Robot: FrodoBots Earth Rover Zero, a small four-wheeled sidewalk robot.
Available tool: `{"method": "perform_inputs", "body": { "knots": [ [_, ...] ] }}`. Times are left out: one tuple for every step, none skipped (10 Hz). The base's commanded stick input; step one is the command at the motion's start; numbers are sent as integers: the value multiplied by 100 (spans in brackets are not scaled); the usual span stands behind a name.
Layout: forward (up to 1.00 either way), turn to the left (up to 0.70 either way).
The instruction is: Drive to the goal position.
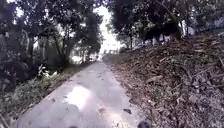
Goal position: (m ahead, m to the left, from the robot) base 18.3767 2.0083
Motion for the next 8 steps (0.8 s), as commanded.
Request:
{"method": "perform_inputs", "body": {
  "knots": [
    [50, 0],
    [50, 0],
    [50, 0],
    [50, 0],
    [50, 0],
    [50, 0],
    [50, 0],
    [50, 0]
  ]
}}
